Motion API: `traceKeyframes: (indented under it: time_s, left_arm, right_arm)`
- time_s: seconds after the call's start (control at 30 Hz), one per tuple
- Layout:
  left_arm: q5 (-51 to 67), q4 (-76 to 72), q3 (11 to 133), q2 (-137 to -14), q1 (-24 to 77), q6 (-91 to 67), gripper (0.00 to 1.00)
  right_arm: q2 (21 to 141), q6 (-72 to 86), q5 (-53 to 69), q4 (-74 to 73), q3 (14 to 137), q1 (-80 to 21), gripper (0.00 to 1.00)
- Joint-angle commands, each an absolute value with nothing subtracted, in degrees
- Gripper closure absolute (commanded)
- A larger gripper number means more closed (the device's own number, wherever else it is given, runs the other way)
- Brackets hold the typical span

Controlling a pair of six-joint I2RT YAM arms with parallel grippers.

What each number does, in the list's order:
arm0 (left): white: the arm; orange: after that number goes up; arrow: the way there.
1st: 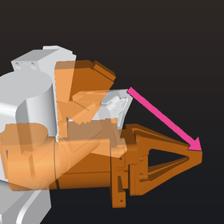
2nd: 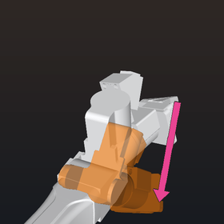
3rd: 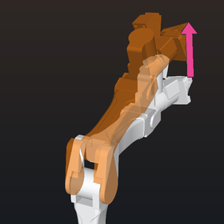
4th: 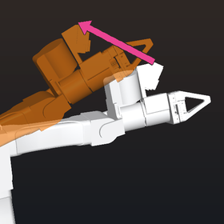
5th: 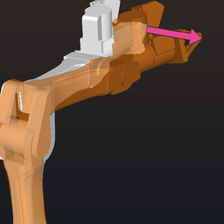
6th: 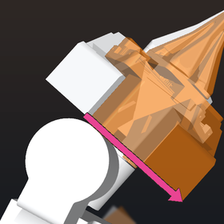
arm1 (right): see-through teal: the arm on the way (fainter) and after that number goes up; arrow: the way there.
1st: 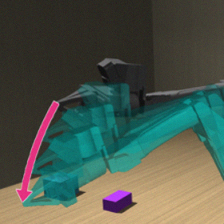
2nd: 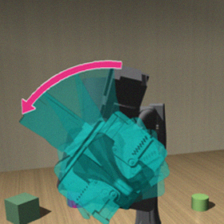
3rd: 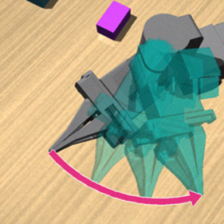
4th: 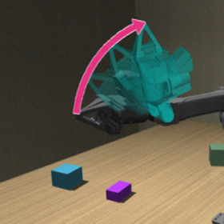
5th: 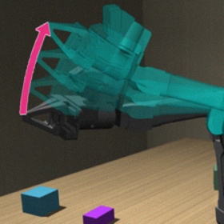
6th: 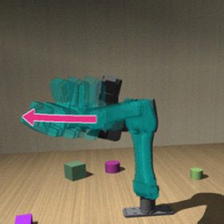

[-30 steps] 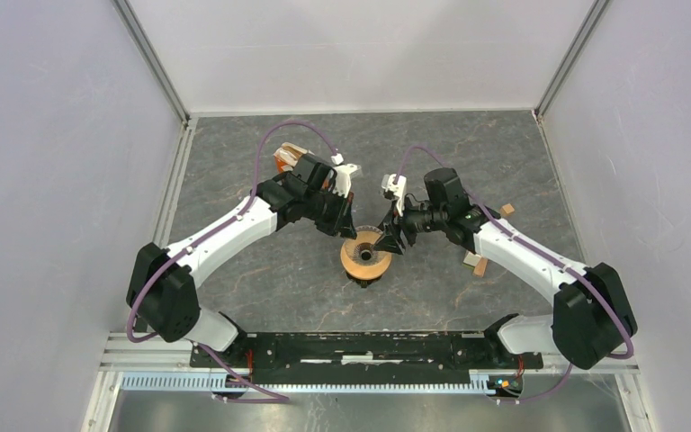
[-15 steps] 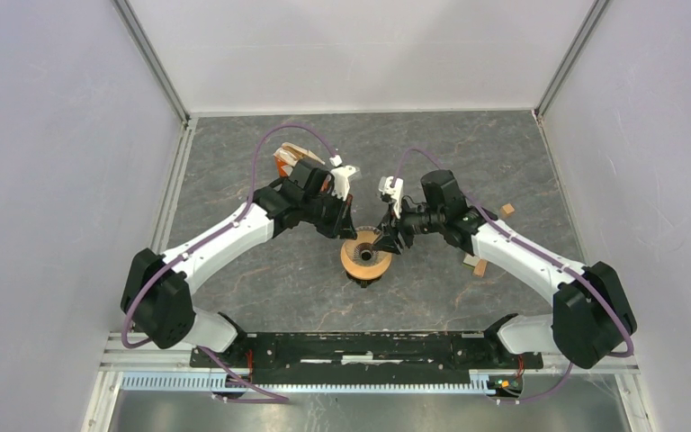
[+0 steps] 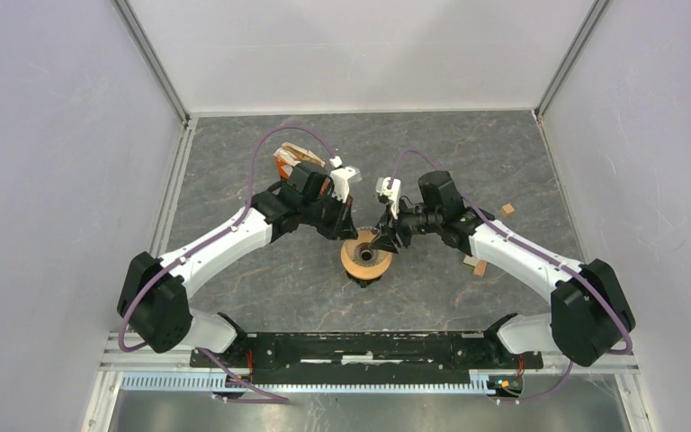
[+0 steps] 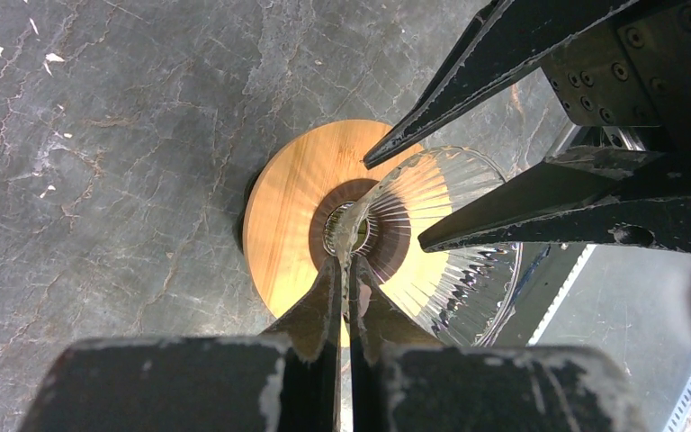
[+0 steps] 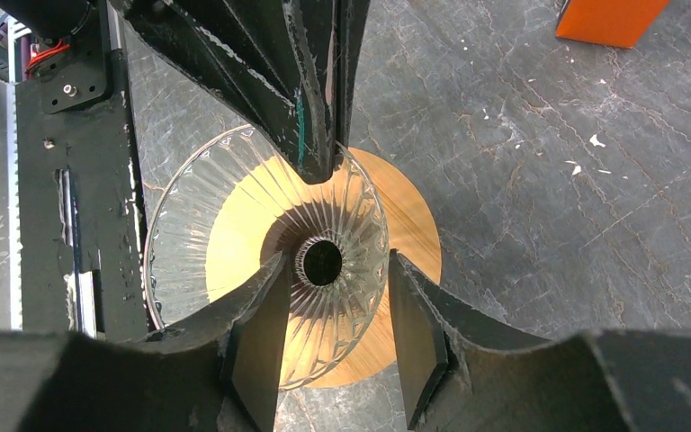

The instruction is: Place the coffee filter in the dripper

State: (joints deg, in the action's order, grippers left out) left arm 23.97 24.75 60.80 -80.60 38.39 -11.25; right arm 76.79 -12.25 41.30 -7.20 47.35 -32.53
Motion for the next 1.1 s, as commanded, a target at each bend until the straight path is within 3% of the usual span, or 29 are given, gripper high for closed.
traceKeyframes:
  time_s: [0.0,1.07]
  left_arm:
    - [21.0,28.2,58.5,-82.5,38.9,-5.6,0.98]
    - [19.0,26.3,52.6,-81.3,38.9,-3.6,0.98]
  right_arm:
    - [79.0,-15.7,35.7,-10.1,45.5,-32.3,0.52]
    - [81.3,-16.3,34.5,-10.8,46.9,-33.7,0.56]
